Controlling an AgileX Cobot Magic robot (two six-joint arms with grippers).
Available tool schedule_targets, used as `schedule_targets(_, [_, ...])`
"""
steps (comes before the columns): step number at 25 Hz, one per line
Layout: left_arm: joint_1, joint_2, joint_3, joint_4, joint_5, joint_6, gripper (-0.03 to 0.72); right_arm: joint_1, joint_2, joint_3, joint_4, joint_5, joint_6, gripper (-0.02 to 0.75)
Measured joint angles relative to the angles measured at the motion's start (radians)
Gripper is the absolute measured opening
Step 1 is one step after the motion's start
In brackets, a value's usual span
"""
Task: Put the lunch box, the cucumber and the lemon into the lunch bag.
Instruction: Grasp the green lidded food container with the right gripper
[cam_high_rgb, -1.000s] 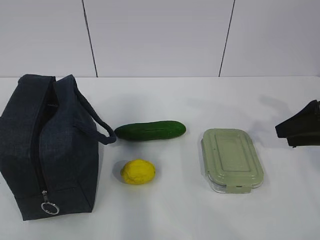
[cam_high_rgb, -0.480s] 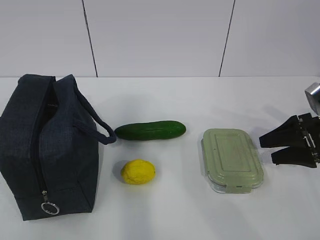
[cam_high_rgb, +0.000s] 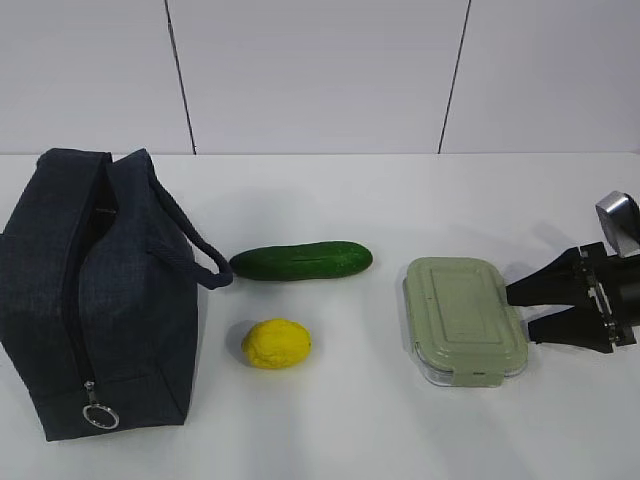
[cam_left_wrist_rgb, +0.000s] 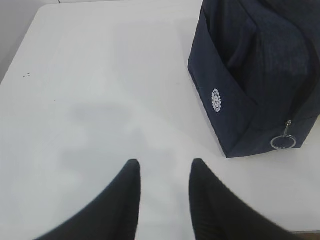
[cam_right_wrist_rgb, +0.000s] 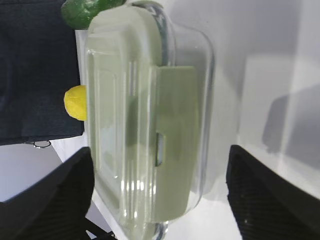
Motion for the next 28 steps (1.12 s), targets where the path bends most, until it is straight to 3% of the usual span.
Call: schedule_targets(28, [0.0,0.0,0.0,0.0,0.0,0.0,0.242,0.047,0.028,-0.038,0.049,-0.004,0.0,0.6])
